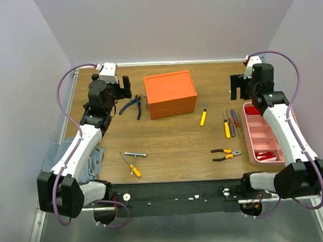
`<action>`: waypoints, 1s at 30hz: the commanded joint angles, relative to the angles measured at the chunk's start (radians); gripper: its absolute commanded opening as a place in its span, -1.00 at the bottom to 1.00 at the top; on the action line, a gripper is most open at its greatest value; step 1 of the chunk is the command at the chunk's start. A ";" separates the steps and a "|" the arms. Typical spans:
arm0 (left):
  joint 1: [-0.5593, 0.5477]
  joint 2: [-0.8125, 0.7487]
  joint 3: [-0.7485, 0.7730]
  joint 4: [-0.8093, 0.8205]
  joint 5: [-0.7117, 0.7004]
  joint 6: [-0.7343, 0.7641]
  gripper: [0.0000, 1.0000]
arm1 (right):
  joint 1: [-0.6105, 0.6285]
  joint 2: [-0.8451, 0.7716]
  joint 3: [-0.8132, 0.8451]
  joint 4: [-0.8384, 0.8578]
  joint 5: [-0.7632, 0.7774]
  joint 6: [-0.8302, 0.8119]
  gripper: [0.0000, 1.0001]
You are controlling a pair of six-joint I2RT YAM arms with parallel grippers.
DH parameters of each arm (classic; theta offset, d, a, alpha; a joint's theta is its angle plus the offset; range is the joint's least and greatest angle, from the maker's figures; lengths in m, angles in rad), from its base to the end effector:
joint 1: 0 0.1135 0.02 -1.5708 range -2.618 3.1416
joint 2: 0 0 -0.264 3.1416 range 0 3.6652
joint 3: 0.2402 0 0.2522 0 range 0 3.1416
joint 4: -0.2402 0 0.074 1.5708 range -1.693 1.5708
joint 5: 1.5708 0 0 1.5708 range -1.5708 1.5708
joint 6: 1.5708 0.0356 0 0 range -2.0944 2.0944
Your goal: Sort the tools into containers
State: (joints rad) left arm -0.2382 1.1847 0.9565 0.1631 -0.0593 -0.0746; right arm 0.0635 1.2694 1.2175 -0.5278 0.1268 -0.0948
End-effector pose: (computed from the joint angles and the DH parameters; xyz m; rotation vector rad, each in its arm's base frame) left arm 0.2746 -0.0645 0.3540 0.0885 1.6368 -0.1911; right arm 0.2805 0.0133 0.3529 -0.0963 2.1471 -0.1545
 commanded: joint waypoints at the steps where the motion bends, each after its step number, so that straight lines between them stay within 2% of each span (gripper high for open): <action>1: -0.001 0.021 0.042 -0.114 0.056 -0.080 0.97 | 0.002 -0.024 0.039 -0.001 -0.085 -0.011 1.00; 5: 0.000 0.047 0.099 -0.071 0.059 0.016 0.97 | 0.001 0.033 0.117 0.038 -0.371 -0.086 1.00; 8: 0.002 0.085 0.114 -0.063 0.012 0.047 0.93 | 0.002 0.117 0.189 0.054 -0.508 -0.027 1.00; 10: 0.005 0.121 0.126 -0.095 -0.040 0.021 0.92 | 0.005 0.156 0.209 0.063 -0.527 0.021 0.95; 16: 0.066 0.220 0.154 -0.142 -0.002 -0.132 0.79 | 0.061 0.252 0.247 0.084 -0.532 -0.003 0.86; 19: 0.082 0.268 0.140 -0.123 0.056 -0.189 0.49 | 0.071 0.300 0.255 0.094 -0.530 0.044 0.68; 20: 0.085 0.280 0.133 -0.114 0.079 -0.198 0.21 | 0.076 0.309 0.255 0.094 -0.553 0.055 0.61; 22: 0.089 0.331 0.128 -0.100 0.142 -0.200 -0.14 | 0.094 0.338 0.252 0.092 -0.579 0.056 0.37; 23: 0.089 0.352 0.145 -0.106 0.151 -0.200 -0.46 | 0.101 0.346 0.249 0.092 -0.590 0.053 0.28; 24: 0.089 0.374 0.155 -0.112 0.167 -0.203 -0.59 | 0.117 0.350 0.246 0.098 -0.593 0.052 0.13; 26: 0.092 0.427 0.182 -0.111 0.191 -0.214 -0.86 | 0.136 0.363 0.244 0.101 -0.604 0.050 0.00; 28: 0.096 0.464 0.192 -0.079 0.273 -0.215 -0.84 | 0.162 0.369 0.244 0.104 -0.615 0.034 -0.04; 30: 0.100 0.486 0.211 -0.066 0.335 -0.238 -0.62 | 0.191 0.378 0.249 0.103 -0.641 0.020 -0.05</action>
State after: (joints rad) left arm -0.1497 1.6215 1.1130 0.0528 0.0937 -0.2649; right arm 0.1963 1.6302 1.4372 -0.4480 -0.4358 -0.0528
